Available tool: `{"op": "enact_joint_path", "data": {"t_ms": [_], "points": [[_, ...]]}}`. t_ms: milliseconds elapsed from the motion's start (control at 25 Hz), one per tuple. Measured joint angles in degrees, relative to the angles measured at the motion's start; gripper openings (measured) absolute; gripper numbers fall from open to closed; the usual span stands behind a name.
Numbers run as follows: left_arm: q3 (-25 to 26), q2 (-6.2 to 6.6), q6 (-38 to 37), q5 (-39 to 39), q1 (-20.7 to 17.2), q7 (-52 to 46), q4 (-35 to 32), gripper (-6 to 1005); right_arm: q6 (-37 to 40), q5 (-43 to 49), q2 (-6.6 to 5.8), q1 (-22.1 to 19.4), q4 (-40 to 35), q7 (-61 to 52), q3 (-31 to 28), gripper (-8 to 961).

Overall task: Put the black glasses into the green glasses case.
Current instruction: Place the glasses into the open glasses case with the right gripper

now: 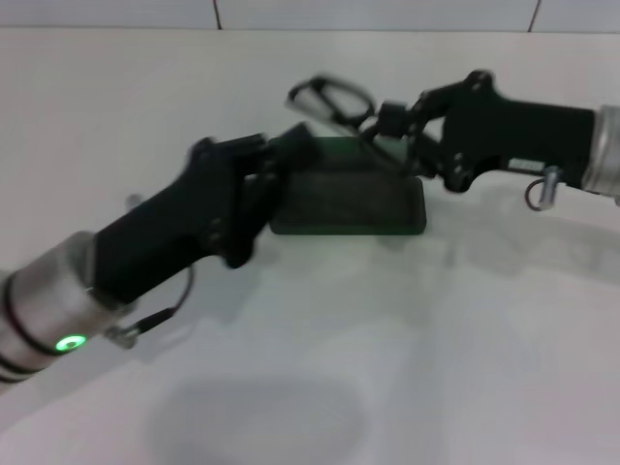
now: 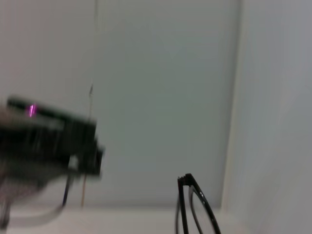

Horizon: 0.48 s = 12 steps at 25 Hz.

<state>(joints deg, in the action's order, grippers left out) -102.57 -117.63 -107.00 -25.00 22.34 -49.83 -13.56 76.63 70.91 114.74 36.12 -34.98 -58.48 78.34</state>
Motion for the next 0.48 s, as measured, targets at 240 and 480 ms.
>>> {"op": "enact_joint_path", "data": {"t_ms": [240,480], "points": [[0.40,1.42,-3.58,-0.94,-2.83,1.75,1.23,24,-7.78,16.02,1.20,-0.11,-11.66,-8.81,4.12,34],[0.22,0.29,-3.80,-1.63,-3.08,3.81,2.74,25,-18.49,27.83,1.18,-1.12,-23.65,-18.22,12.97,34]]}}
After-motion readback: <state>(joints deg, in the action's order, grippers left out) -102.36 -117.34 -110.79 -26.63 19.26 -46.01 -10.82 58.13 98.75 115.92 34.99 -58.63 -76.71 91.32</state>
